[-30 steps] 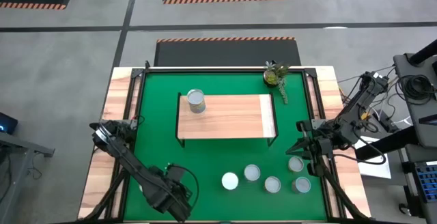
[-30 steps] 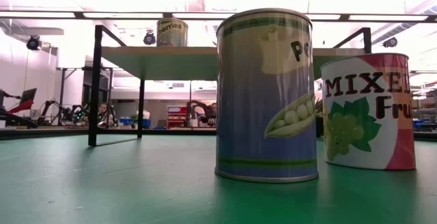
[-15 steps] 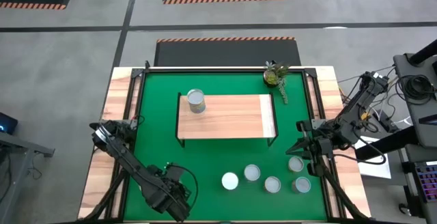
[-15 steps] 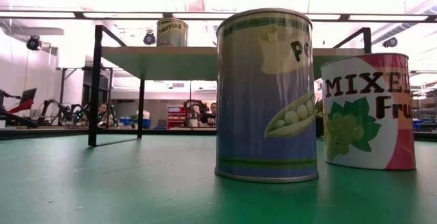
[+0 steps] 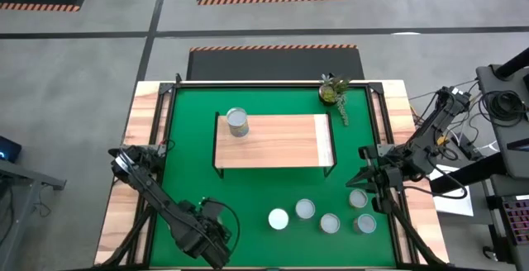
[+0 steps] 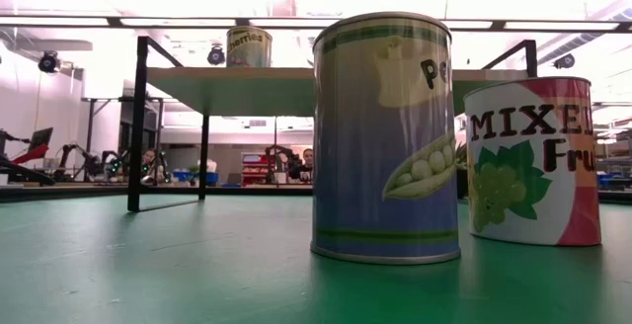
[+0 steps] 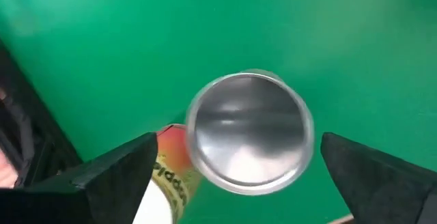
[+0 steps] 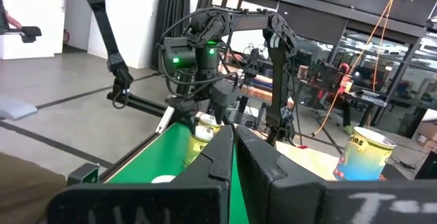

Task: Pick and place cans onto a shelf
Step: Put the canned pears on the shelf

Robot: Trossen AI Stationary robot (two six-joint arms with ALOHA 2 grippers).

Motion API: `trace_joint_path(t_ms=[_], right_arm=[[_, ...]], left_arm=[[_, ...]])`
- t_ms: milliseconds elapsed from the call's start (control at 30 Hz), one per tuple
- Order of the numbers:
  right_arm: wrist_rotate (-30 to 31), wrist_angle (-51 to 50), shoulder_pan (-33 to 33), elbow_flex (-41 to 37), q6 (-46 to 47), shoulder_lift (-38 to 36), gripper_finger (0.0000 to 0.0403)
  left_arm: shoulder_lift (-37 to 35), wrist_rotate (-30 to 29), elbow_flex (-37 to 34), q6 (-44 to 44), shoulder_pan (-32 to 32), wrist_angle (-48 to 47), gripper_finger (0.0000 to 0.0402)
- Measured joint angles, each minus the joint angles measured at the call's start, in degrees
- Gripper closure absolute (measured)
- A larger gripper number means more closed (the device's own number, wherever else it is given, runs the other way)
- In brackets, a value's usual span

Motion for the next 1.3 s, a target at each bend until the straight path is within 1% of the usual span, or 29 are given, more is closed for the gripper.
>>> trace_joint_path(t_ms=[100, 300, 700, 867, 1133, 1300], right_arm=[[0.00, 0.01, 0.00, -0.01, 0.00, 0.00, 0.0394], [0.00, 0.01, 0.00, 0.00, -0.02, 0.00, 0.0394], [0.00, -0.08, 0.01, 0.00, -0.02, 0.11, 0.0394], [0.00, -0.08, -0.01, 0.00, -0.02, 0.11, 0.0394], [0.00, -0.06, 0.01, -0.02, -0.04, 0.11, 0.0394], [0.00, -0.07, 0.01, 0.00, -0.07, 0.11, 0.0394]], left_arm=[[0.00, -0.21, 0.80, 1.49, -0.12, 2.09, 0.0014], [-0.04, -1.27, 1.48, 0.42, 0.08, 2.29, 0.0032], [-0.04, -1.55, -1.70, -0.45, 0.12, 2.12, 0.0034], [-0.04, -1.51, -3.18, -1.05, 0.12, 4.56, 0.0034], [-0.04, -1.94, -4.21, -2.35, 0.04, 4.92, 0.0034], [-0.04, -2.09, -6.38, -2.58, 0.04, 7.94, 0.0039]])
